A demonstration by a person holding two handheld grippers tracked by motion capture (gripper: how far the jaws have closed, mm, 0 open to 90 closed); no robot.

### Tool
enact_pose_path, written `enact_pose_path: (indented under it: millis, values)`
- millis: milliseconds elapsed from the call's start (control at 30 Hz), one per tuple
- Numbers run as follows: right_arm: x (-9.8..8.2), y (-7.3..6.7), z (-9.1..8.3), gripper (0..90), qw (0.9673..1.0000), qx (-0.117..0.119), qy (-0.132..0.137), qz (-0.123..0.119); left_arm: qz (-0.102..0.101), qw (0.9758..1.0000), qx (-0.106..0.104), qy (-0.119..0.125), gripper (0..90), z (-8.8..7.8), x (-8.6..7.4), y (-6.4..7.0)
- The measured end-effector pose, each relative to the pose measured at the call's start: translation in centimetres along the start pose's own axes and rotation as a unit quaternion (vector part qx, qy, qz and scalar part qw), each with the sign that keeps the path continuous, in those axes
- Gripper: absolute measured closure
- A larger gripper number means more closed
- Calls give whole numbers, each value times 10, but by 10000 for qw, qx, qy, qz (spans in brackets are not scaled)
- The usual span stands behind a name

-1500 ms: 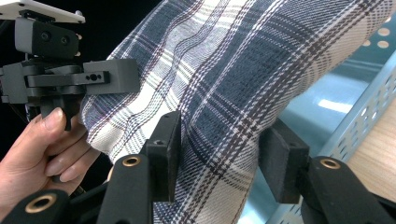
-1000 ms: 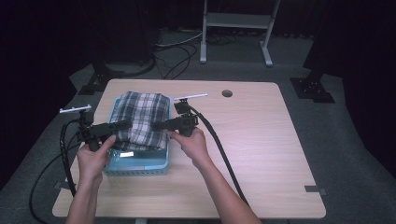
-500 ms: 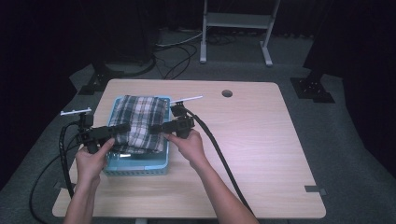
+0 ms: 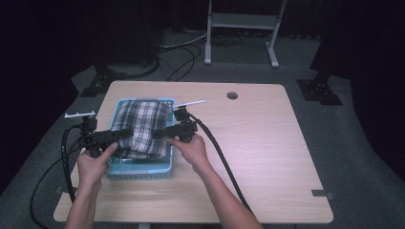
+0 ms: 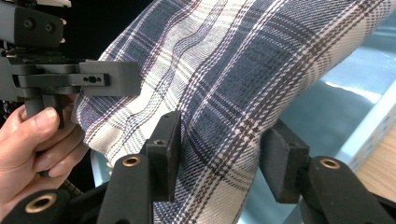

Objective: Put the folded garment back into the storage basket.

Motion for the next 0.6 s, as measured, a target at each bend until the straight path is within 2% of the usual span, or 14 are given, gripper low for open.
enact_pose_path:
  millis: [267,400,600]
  values:
    - [-3,3,5,527,10000,4,-56,44,41,9998,153,-115,472,2,-2,-5]
    - [-6,7,9,526,9999,1,-120,97,53,9992,294,-270,461,5,-6,-10]
    - [-8,10,11,528,9999,-70,-138,46,-27,9982,358,-480,429,11,-11,-16]
Point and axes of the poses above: each handheld gripper's, and its own axes: z roughly forward along the jaws, x roughly out of its top, y roughly to its right, the point moved 9 cm from there along z, roughly forward along the jaws, and after that the axes turned 1 degree about -y, right-handed, at the moved point
